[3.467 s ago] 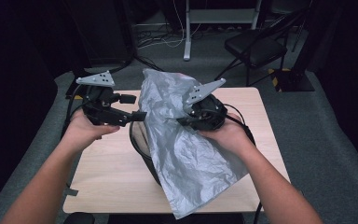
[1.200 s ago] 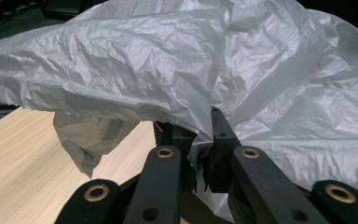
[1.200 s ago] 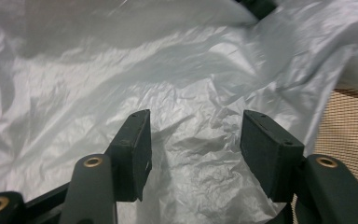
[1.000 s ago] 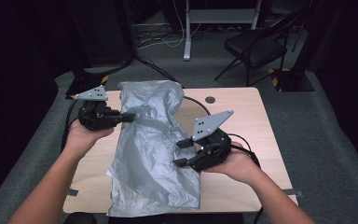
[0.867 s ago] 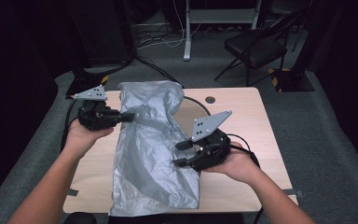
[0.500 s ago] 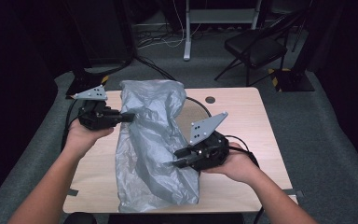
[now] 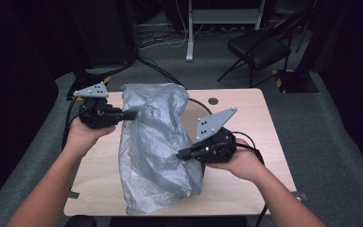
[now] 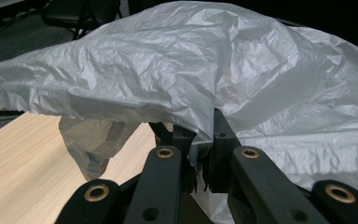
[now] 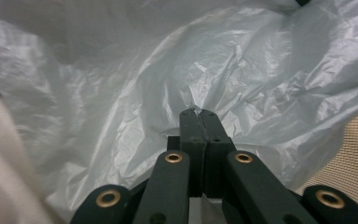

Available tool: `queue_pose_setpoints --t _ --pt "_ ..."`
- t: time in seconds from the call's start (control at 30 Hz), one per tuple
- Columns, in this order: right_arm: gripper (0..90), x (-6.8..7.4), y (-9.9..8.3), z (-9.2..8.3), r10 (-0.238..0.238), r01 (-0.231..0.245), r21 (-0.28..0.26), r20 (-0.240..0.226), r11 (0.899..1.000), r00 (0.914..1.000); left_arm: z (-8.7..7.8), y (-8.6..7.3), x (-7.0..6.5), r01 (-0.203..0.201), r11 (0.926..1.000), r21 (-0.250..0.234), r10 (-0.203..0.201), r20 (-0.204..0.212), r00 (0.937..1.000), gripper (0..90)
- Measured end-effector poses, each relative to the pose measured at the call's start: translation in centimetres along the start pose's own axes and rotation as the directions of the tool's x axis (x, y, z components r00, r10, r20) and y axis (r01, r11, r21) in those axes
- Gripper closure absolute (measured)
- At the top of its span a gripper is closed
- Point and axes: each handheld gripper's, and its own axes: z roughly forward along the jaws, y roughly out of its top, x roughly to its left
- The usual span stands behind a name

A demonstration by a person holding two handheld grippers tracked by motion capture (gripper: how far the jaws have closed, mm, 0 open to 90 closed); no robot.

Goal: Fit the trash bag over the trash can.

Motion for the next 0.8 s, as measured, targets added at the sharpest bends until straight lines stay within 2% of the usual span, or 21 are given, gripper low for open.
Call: queue_pose_setpoints --t 0.1,0.13,0.23,0.37,0.43,0.47,0.57,0.63,0.8 --pt "89.3 -0.6 0.2 0.1 0.002 -0.002 0.009 0.013 1.0 0.9999 0.0 0.2 0.2 0.009 0.9998 -0.015 -0.009 -0.005 1.0 84.9" --pt "89.4 -1.2 0.4 0.3 0.0 -0.001 0.028 0.042 1.0 0.9991 0.0 0.2 0.3 0.014 0.9997 -0.021 -0.014 -0.006 0.9999 84.8" --pt "89.4 -1.9 0.4 0.7 0.007 -0.009 0.046 0.056 0.999 0.9984 0.1 0.4 0.4 0.017 0.9994 -0.03 -0.017 -0.007 0.9998 84.9" --pt "89.5 -3.2 0.6 1.6 0.011 -0.02 0.09 0.095 0.996 0.9955 0.1 0.8 0.3 0.009 0.999 -0.044 -0.009 -0.002 1.0 85.0" --pt "89.5 -4.4 0.9 2.2 0.022 -0.037 0.117 0.124 0.992 0.9921 0.1 1.1 0.0 -0.003 0.9987 -0.051 0.004 0.002 1.0 85.2" --pt "89.5 -4.8 1.0 2.4 0.027 -0.044 0.124 0.133 0.991 0.9908 0.1 1.2 -0.4 -0.017 0.998 -0.061 0.018 0.015 0.9997 85.2" --pt "89.5 -5.5 1.2 2.7 0.032 -0.052 0.131 0.149 0.99 0.9883 0.2 1.3 -0.8 -0.021 0.9973 -0.07 0.023 0.036 0.9991 85.3" --pt "89.5 -6.1 1.5 3.1 0.034 -0.057 0.137 0.17 0.989 0.9849 0.4 1.3 -1.3 -0.036 0.9972 -0.065 0.04 0.052 0.9979 85.3" --pt "89.5 -6.7 1.9 3.6 0.04 -0.065 0.132 0.18 0.989 0.9829 1.0 1.4 -2.3 -0.057 0.9967 -0.058 0.062 0.095 0.9936 85.3"
